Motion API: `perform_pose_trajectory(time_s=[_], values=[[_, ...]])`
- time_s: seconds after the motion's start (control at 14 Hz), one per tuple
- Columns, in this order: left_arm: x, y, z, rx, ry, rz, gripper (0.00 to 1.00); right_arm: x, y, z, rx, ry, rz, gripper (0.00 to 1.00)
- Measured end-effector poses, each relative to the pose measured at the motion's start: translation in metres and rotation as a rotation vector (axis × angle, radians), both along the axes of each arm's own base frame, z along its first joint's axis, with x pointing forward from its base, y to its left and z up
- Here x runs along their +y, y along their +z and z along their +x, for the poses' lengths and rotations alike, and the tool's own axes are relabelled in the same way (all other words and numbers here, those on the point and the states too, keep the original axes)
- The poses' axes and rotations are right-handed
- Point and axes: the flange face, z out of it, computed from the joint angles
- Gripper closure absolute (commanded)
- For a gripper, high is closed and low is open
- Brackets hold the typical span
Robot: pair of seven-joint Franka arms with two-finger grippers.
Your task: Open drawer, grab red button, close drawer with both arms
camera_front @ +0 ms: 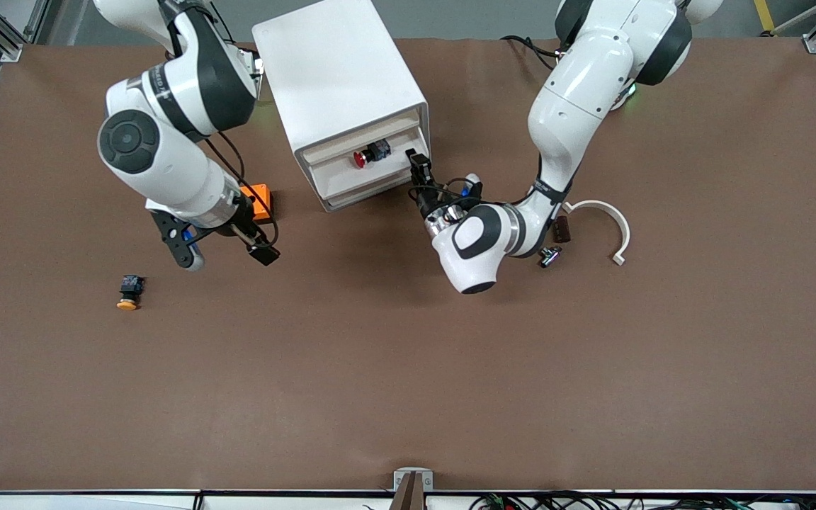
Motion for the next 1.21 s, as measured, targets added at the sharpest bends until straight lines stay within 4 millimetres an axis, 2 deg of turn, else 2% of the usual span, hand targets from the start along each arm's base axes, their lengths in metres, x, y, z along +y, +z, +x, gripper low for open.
perform_pose_trajectory(time_s=[0.57, 0.78, 1.0, 1.07, 1.21], values=[[0.045, 0.001, 0.053, -0.038, 0.16, -0.014, 0.87, 0.077, -0.013, -0.027, -0.019, -0.111, -0.013, 0.0], [0.062, 0.001, 0.071, -0.047, 0.219, -0.016, 0.86, 0.117, -0.029, -0.046, -0.033, -0.113, -0.073, 0.0], [0.073, 0.0, 0.08, -0.051, 0.249, -0.014, 0.83, 0.155, -0.052, -0.063, -0.033, -0.093, -0.112, 0.0], [0.074, -0.001, 0.08, -0.051, 0.253, -0.014, 0.69, 0.166, -0.058, -0.068, -0.031, -0.09, -0.116, 0.0], [0.074, -0.002, 0.081, -0.055, 0.258, -0.012, 0.1, 0.186, -0.064, -0.073, -0.034, -0.097, -0.116, 0.0]])
